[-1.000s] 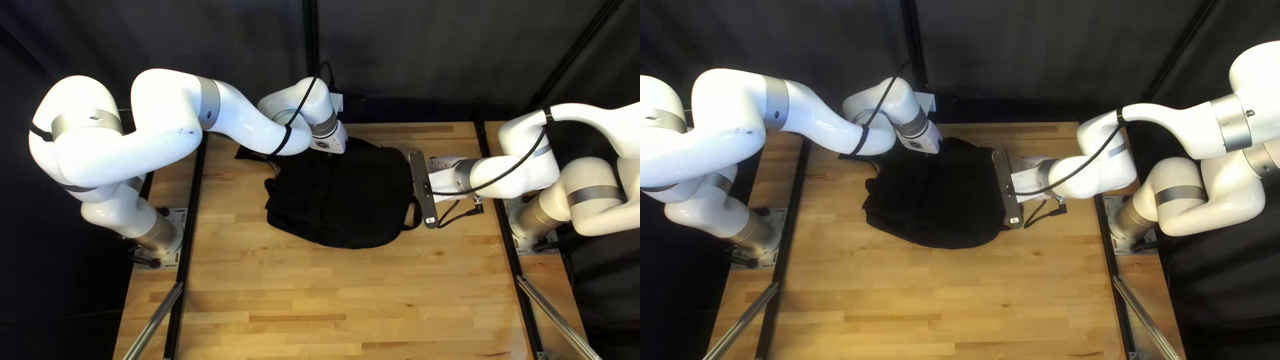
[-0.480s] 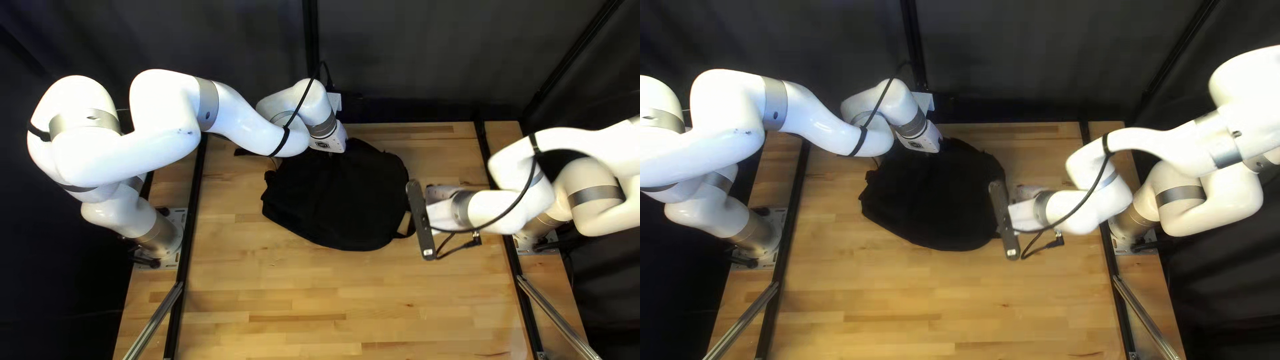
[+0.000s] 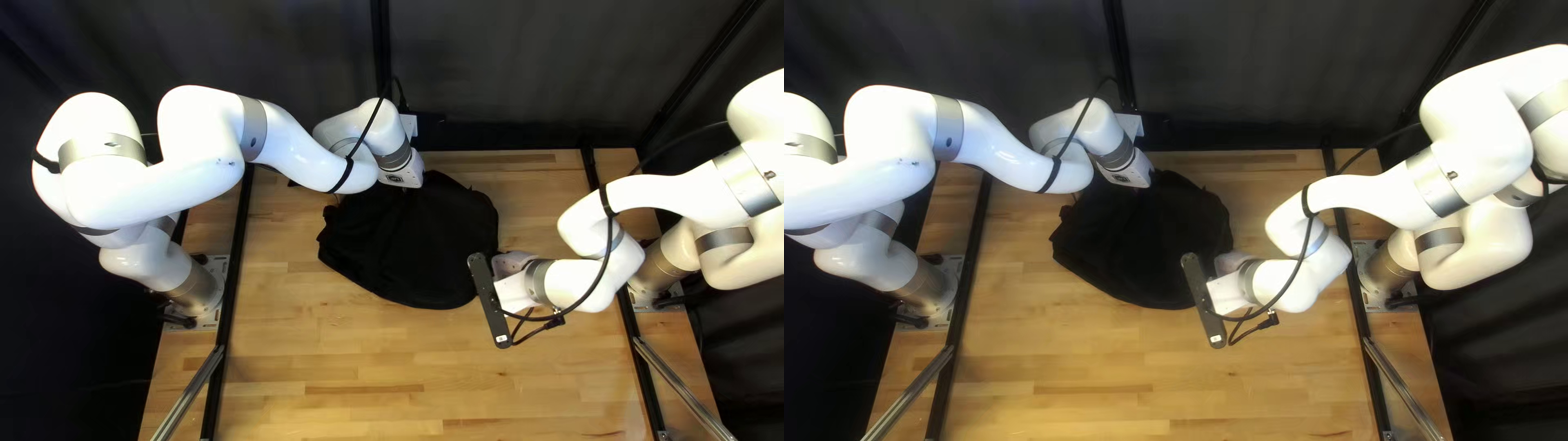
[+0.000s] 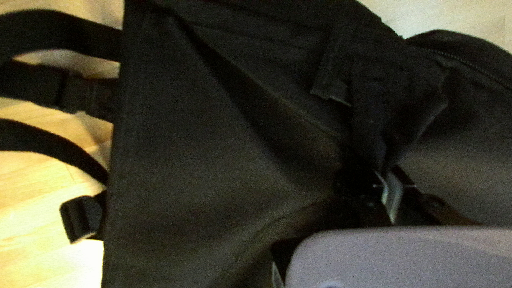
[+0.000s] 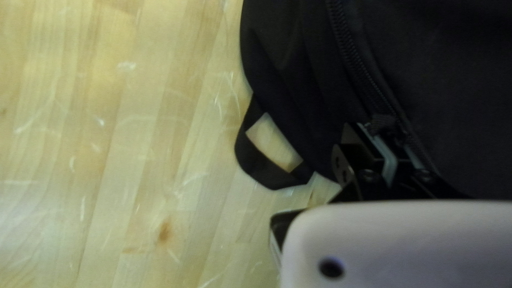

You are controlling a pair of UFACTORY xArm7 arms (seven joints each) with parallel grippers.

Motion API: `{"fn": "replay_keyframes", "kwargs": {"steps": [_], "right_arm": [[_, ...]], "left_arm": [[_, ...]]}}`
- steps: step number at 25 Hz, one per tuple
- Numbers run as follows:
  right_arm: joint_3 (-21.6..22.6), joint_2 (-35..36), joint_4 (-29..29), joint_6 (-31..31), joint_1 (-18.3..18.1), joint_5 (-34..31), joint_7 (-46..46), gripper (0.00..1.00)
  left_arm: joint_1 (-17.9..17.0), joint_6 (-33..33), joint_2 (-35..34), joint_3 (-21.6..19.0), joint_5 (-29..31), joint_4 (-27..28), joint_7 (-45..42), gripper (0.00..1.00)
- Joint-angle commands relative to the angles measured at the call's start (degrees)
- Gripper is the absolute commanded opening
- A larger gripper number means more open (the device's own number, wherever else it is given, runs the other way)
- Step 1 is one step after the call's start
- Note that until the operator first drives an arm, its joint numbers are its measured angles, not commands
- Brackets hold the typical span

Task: Remove a lunch box from a kids backpack

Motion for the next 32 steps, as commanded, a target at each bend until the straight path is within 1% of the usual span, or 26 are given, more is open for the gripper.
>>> {"fn": "replay_keyframes", "kwargs": {"steps": [1, 7, 15, 17, 26, 32], "right_arm": [[0.42, 2.13, 2.07, 0.06, 0.06, -1.26, 0.38, 0.0], [1.65, 7.36, 6.24, 0.18, 0.98, -4.21, 3.25, 0.0], [2.48, 9.04, 7.88, 0.23, 1.85, -5.06, 3.87, 0.0], [2.64, 10.15, 9.1, 0.44, 2.06, -5.49, 3.89, 0.0], [2.33, 14.97, 13.31, 0.33, 2.39, -9.01, 4.64, 0.0], [2.04, 17.82, 15.66, -0.11, 2.71, -11.31, 5.38, 0.0]], "left_arm": [[-0.05, -0.22, 0.0, 0.01, 0.04, -0.11, -0.13, 0.0], [-0.07, -0.77, 0.06, 0.03, 0.01, -0.38, -0.28, 0.0], [-0.13, -0.71, 0.24, 0.06, 0.12, -0.07, -0.53, 0.0], [-0.17, -0.81, 0.26, 0.08, 0.19, -0.12, -0.62, 0.0], [-0.24, -1.7, -0.07, 0.26, 0.55, -0.89, -0.71, 0.0], [-0.21, -3.72, -0.8, 0.45, 0.61, -2.92, -0.58, 0.0]]}}
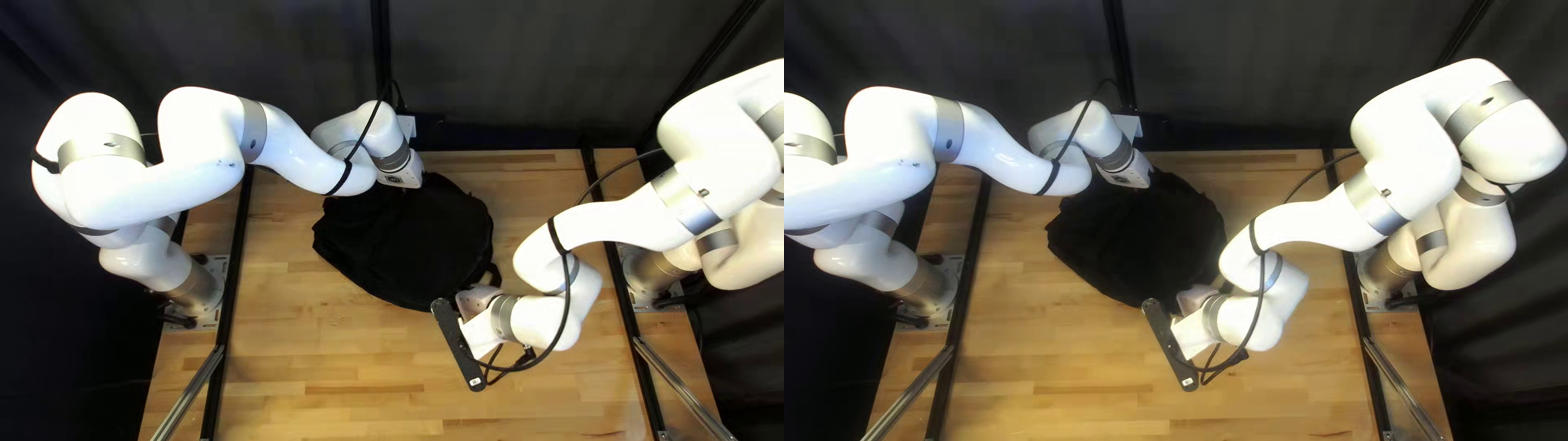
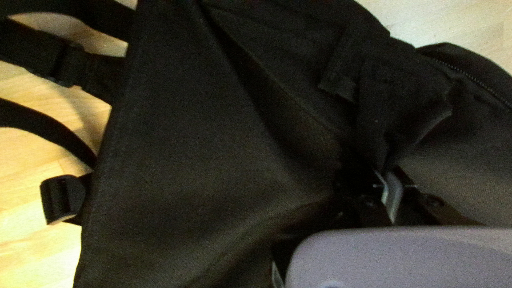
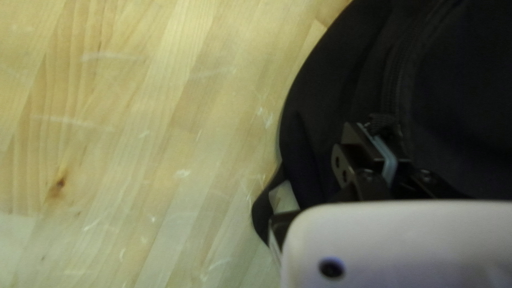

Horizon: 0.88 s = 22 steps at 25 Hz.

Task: Remove a lunch box from a kids backpack

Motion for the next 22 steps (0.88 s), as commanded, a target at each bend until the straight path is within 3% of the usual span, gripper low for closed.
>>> {"fn": "replay_keyframes", "kwargs": {"steps": [1, 22], "right_arm": [[-0.19, 1.31, 1.11, -0.38, 0.17, -1.29, 0.36, 0.0], [-0.65, 5.19, 4.73, -0.98, 1.59, -7.49, 1.1, 0.0]], "left_arm": [[0.0, -0.94, -0.28, 0.06, 0.0, -0.86, 0.02, 0.0], [-1.79, 0.68, -2.07, 0.05, 2.46, 0.31, -3.29, 0.0]]}}
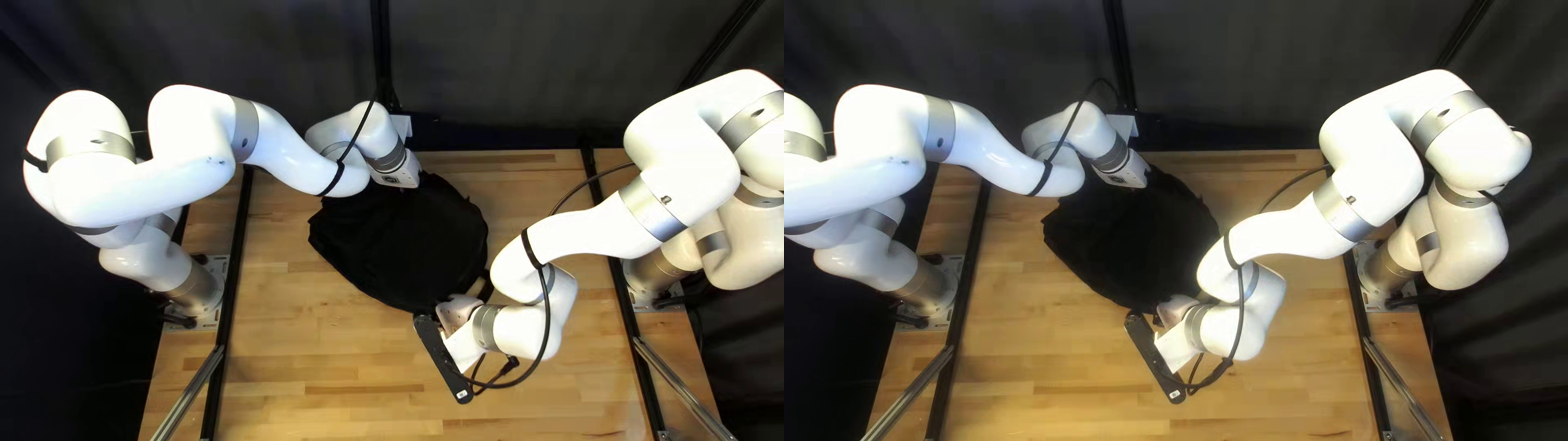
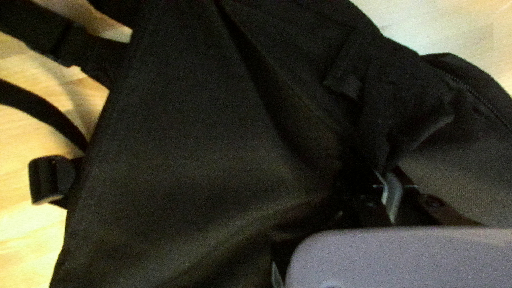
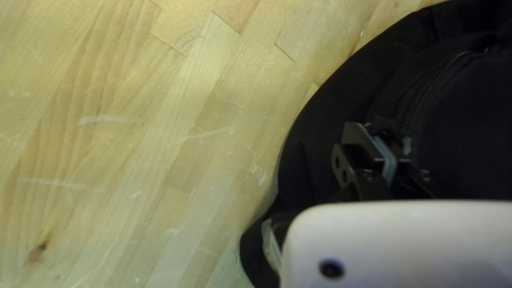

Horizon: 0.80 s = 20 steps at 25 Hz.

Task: Remove a lunch box from a kids backpack

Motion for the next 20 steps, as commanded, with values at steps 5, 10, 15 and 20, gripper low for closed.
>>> {"fn": "replay_keyframes", "kwargs": {"steps": [5, 10, 15, 20], "right_arm": [[0.45, 0.12, 0.51, 1.36, 0.38, 1.02, -1.05, 0.0], [0.45, 0.12, 0.51, 1.36, 0.38, 1.02, -1.05, 0.0], [0.45, 0.12, 0.51, 1.36, 0.38, 1.02, -1.05, 0.0], [0.45, 0.12, 0.51, 1.36, 0.38, 1.02, -1.05, 0.0]], "left_arm": [[-0.34, -0.03, 1.0, -0.75, -1.15, 1.19, -0.44, 0.0], [-0.32, 0.18, 0.65, -0.68, -1.21, 1.12, -0.52, 0.0], [-0.25, -0.65, 0.6, -0.67, -1.38, 0.32, -0.49, 0.0], [-0.3, -1.28, 0.41, -0.64, -1.42, -0.39, -0.74, 0.0]]}}
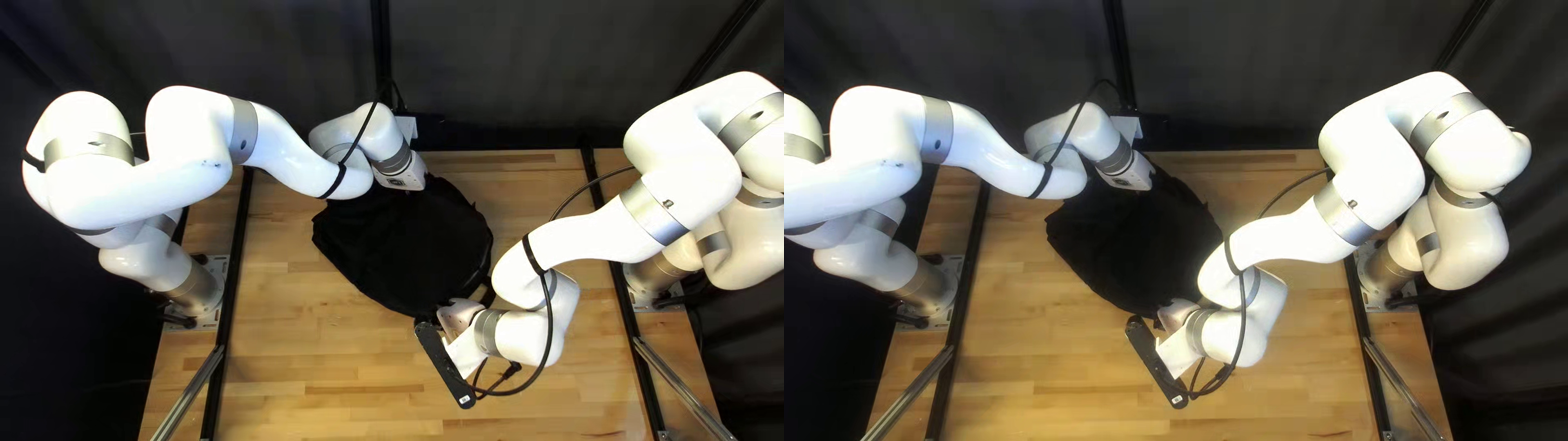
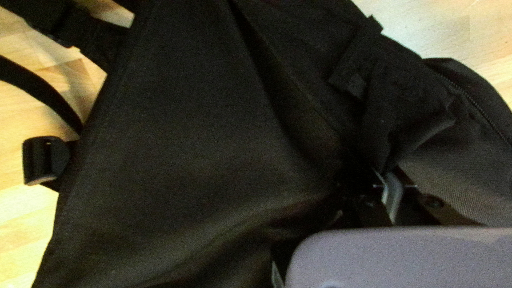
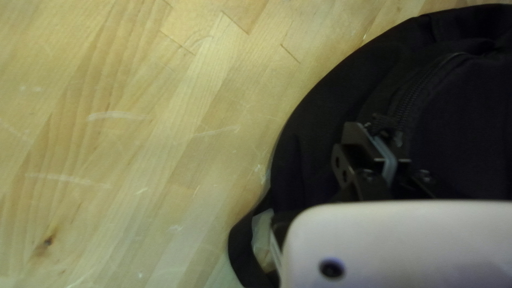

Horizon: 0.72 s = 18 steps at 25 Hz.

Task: Remove a lunch box from a kids backpack

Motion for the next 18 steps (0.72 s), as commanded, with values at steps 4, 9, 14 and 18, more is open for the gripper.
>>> {"fn": "replay_keyframes", "kwargs": {"steps": [4, 9, 14, 18], "right_arm": [[0.0, 0.0, 0.0, 0.0, 0.0, 0.0, 0.0, 0.0], [0.0, 0.0, 0.0, 0.0, 0.0, 0.0, 0.0, 0.0], [-0.26, 2.88, 2.84, 1.53, 1.08, -1.08, 1.33, 0.0], [-0.02, 7.02, 8.83, 3.29, 1.48, 0.32, -0.99, 0.0]], "left_arm": [[-0.1, -0.02, -0.03, 0.07, 0.11, -0.07, -0.51, 0.0], [-0.37, 0.28, -0.23, 0.11, 0.34, -0.01, -1.42, 0.0], [-0.85, 0.1, -1.29, 0.09, 0.69, -1.06, -2.6, 0.0], [-0.97, -0.07, -1.68, 0.12, 0.84, -1.45, -2.86, 0.0]]}}
